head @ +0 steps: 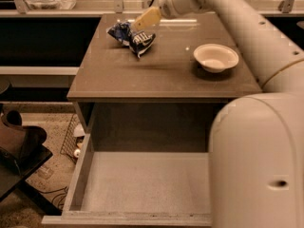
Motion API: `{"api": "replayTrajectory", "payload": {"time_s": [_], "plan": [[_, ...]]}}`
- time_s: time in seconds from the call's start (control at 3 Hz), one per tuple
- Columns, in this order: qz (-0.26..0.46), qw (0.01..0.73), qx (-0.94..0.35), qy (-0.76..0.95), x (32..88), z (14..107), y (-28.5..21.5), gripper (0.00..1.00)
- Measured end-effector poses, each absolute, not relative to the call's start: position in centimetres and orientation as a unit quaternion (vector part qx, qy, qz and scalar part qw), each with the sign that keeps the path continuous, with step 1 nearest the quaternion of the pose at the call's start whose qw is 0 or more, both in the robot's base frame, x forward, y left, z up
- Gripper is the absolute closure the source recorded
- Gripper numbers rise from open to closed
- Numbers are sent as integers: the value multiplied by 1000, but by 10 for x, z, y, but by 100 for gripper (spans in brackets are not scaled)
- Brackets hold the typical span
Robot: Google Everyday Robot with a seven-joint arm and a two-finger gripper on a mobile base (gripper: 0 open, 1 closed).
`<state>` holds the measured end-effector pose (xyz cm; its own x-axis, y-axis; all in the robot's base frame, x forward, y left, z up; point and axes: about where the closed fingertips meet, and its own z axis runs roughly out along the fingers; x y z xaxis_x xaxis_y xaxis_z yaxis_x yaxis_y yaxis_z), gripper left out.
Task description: Place blue chip bag into top drawer
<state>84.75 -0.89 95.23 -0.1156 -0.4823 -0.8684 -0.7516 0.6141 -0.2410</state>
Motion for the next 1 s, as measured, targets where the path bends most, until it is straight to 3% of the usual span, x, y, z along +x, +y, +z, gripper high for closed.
{"api": "replayTrajectory", "payload": {"time_s": [0.67,1.0], "plan": [[188,464,-389,773,876,883,37,0],[221,432,-380,788,873,852,54,13]]}}
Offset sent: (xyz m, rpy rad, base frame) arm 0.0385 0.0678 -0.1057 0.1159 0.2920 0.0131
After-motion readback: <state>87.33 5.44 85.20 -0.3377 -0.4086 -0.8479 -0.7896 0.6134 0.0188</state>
